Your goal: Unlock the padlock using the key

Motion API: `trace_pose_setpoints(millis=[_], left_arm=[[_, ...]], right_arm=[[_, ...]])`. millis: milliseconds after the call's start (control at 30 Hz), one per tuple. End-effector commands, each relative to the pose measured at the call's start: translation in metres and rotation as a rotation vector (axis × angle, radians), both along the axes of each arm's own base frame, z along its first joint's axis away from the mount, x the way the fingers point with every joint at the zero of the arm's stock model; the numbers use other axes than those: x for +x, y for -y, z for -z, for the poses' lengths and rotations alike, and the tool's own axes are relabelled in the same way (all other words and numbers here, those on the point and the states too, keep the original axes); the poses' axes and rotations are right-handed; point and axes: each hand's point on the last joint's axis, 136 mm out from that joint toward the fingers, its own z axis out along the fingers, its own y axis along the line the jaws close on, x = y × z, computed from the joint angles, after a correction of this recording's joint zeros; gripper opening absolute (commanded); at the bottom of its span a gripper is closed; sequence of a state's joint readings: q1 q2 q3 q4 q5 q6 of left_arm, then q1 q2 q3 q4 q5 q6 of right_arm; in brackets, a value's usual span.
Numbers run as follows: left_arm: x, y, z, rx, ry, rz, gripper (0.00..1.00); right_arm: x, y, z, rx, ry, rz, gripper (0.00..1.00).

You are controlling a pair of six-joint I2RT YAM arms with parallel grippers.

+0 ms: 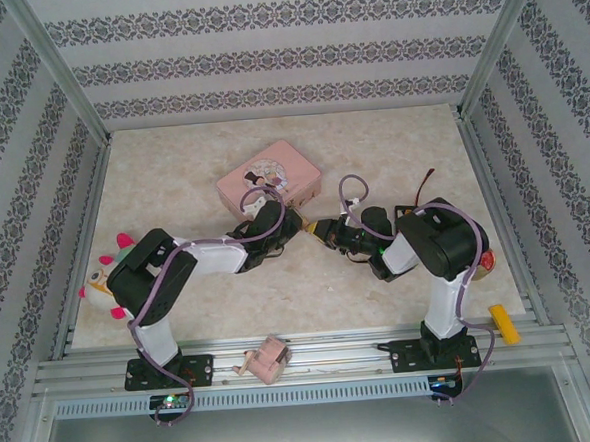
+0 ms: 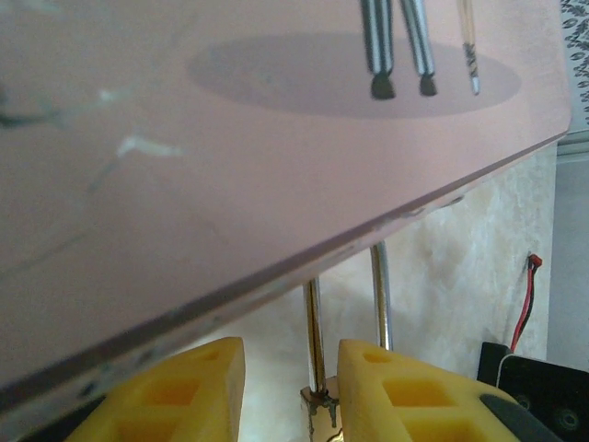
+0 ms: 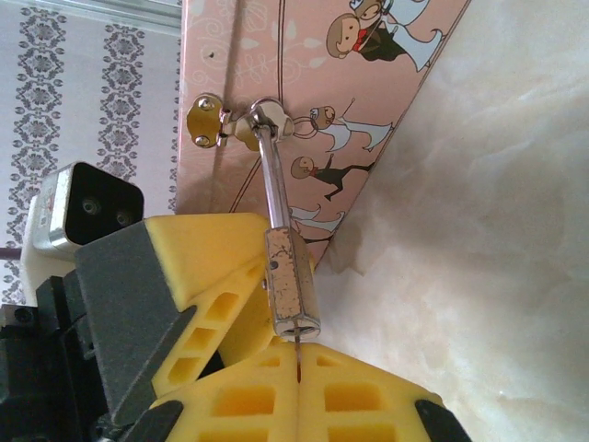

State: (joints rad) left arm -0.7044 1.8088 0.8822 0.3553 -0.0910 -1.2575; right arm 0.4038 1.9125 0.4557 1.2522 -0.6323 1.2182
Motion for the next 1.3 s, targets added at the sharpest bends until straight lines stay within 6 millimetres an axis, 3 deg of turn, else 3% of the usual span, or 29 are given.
trace_pose_setpoints(millis=[0,333,500,733,1267], left_arm=[[0.016,0.002,-0.006,-0.016,0.043,-0.014,0.32],[0.024,0.015,-0.011,-0.073,0.071,0.012,0.32],[0.021,0.017,-0.018,-0.11,0.097,0.022,0.44],[0.017,0.021,-0.015,-0.133,0.096,0.036,0.46],[0.022,0.028,-0.005,-0.154,0.086,0.043,0.35]], right_arm=[[0.014,-0.003,-0.02,0.045,0.083,0.021,0.0],[0.014,-0.003,-0.02,0.062,0.078,0.027,0.0],[0.016,-0.003,-0.02,0.065,0.076,0.032,0.0],[0.018,-0.006,-0.023,0.077,0.072,0.028,0.01],[0.017,-0.006,-0.023,0.081,0.065,0.031,0.02]])
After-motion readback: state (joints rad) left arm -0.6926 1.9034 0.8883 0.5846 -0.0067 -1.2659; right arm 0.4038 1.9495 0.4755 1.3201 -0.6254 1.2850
